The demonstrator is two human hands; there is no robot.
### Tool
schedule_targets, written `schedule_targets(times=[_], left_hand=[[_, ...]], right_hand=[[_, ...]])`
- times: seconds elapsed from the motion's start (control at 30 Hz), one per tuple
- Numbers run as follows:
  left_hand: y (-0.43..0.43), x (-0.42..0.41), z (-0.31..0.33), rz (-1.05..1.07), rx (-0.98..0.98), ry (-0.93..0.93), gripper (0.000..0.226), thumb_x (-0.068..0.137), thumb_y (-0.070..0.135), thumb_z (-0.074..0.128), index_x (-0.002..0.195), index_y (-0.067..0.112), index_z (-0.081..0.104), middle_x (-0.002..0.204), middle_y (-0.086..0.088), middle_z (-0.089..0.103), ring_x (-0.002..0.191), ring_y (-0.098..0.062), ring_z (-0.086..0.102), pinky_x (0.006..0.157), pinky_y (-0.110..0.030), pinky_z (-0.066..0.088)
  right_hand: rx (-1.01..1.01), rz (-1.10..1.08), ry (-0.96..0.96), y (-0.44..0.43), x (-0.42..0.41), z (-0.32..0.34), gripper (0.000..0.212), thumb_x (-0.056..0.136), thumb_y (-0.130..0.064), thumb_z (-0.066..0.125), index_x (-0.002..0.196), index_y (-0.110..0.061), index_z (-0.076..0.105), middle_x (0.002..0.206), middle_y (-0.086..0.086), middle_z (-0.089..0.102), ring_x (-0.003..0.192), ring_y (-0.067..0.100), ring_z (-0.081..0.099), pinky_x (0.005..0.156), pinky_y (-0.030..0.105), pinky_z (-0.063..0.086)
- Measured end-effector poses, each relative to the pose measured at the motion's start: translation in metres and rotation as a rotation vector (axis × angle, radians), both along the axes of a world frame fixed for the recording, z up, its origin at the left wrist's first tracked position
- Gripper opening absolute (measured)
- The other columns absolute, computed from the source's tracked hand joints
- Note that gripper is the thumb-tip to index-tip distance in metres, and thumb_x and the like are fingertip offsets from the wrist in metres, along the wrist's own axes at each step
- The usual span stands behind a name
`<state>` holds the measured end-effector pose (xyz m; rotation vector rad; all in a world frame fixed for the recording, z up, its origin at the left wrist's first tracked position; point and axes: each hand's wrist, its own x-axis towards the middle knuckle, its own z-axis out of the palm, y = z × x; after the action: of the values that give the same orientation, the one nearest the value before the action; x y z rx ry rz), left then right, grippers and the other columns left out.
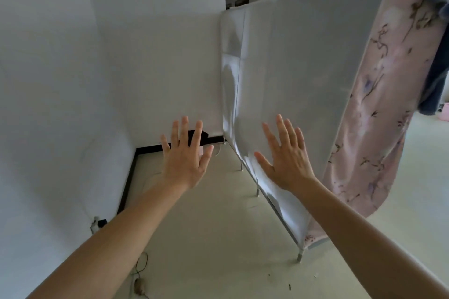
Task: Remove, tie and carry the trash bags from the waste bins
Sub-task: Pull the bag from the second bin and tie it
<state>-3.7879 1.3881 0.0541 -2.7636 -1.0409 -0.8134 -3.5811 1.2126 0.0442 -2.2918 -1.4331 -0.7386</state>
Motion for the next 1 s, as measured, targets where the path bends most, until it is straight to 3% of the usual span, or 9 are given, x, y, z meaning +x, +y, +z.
schedule_targets(times=[0.2, 0.37, 0.57, 0.63, 0.73, 1.0], left_hand=[[0.122, 0.064, -0.006, 0.087, -0.001, 0.028, 0.076, 0.099, 0.064, 0.011, 0.157, 0.017, 0.022, 0.165, -0.021, 0.01, 0.151, -0.042, 0.011, 0.113, -0.068, 0.018], [0.247, 0.115, -0.044, 0.131, -0.032, 0.047, 0.08, 0.098, 0.065, 0.004, 0.155, 0.014, 0.023, 0.163, -0.024, 0.017, 0.148, -0.046, 0.021, 0.11, -0.069, 0.026], [0.426, 0.182, -0.056, 0.15, -0.061, 0.131, 0.076, 0.099, 0.06, 0.016, 0.154, 0.01, 0.031, 0.161, -0.024, 0.023, 0.146, -0.046, 0.028, 0.106, -0.069, 0.034], [0.485, 0.209, -0.038, 0.151, -0.035, 0.134, 0.075, 0.097, 0.058, 0.023, 0.155, 0.011, 0.03, 0.162, -0.023, 0.022, 0.147, -0.044, 0.026, 0.108, -0.069, 0.033], [0.555, 0.251, -0.018, 0.181, -0.073, 0.101, 0.079, 0.095, 0.061, 0.016, 0.158, 0.014, 0.019, 0.164, -0.021, 0.013, 0.15, -0.041, 0.016, 0.114, -0.064, 0.023], [0.749, 0.385, -0.04, 0.177, -0.031, 0.129, 0.076, 0.097, 0.062, 0.01, 0.16, 0.019, 0.001, 0.167, -0.014, -0.003, 0.154, -0.034, -0.001, 0.121, -0.058, 0.011]], right_hand=[[-0.037, 0.07, 0.072, 0.152, 0.09, -0.006, 0.077, 0.098, -0.063, 0.03, 0.159, -0.023, 0.006, 0.165, 0.017, 0.002, 0.152, 0.037, 0.006, 0.122, 0.054, 0.009], [-0.117, 0.151, 0.026, 0.303, 0.146, -0.04, 0.076, 0.097, -0.062, 0.031, 0.158, -0.021, 0.01, 0.165, 0.019, 0.006, 0.15, 0.04, 0.011, 0.121, 0.056, 0.014], [-0.195, 0.228, -0.006, 0.488, 0.214, -0.047, 0.074, 0.098, -0.061, 0.027, 0.158, -0.019, 0.02, 0.164, 0.019, 0.012, 0.15, 0.039, 0.015, 0.118, 0.059, 0.021], [-0.173, 0.233, 0.001, 0.542, 0.239, -0.031, 0.074, 0.098, -0.061, 0.027, 0.157, -0.019, 0.021, 0.164, 0.019, 0.013, 0.15, 0.04, 0.017, 0.119, 0.058, 0.02], [-0.128, 0.221, 0.052, 0.609, 0.279, -0.019, 0.074, 0.098, -0.061, 0.028, 0.157, -0.017, 0.023, 0.163, 0.02, 0.015, 0.149, 0.041, 0.017, 0.119, 0.057, 0.019], [-0.103, 0.229, 0.078, 0.796, 0.412, -0.049, 0.075, 0.098, -0.061, 0.029, 0.159, -0.021, 0.01, 0.165, 0.016, 0.003, 0.152, 0.037, 0.007, 0.121, 0.055, 0.012]])
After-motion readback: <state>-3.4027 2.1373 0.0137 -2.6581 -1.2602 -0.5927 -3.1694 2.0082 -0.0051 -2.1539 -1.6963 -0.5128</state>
